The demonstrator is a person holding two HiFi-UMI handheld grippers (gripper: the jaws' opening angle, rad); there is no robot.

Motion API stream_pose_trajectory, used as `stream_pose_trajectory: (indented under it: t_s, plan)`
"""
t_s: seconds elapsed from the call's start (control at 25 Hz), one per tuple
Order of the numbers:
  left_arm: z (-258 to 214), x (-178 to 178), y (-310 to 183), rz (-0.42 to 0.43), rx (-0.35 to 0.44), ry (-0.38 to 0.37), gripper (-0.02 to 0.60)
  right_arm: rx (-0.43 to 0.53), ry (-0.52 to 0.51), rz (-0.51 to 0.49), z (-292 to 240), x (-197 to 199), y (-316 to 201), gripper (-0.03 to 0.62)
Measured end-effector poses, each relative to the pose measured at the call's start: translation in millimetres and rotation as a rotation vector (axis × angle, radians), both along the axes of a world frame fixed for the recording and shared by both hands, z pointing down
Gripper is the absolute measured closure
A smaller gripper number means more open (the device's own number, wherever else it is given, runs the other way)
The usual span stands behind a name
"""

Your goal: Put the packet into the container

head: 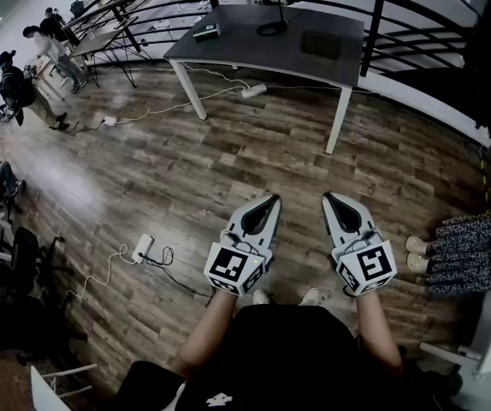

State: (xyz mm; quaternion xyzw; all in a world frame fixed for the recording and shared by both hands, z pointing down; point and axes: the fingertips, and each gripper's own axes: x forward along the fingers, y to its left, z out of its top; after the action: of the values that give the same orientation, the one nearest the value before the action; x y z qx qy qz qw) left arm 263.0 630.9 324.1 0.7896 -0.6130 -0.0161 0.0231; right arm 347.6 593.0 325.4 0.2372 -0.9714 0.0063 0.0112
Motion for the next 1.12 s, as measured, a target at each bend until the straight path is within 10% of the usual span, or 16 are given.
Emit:
stream_pose_trajectory:
  t_s: [1.12]
  plan:
    - [6, 54, -16, -0.030, -0.015, 0.002, 0.583, -0.025, -0.023, -0.024, 7, 50, -15, 0.589]
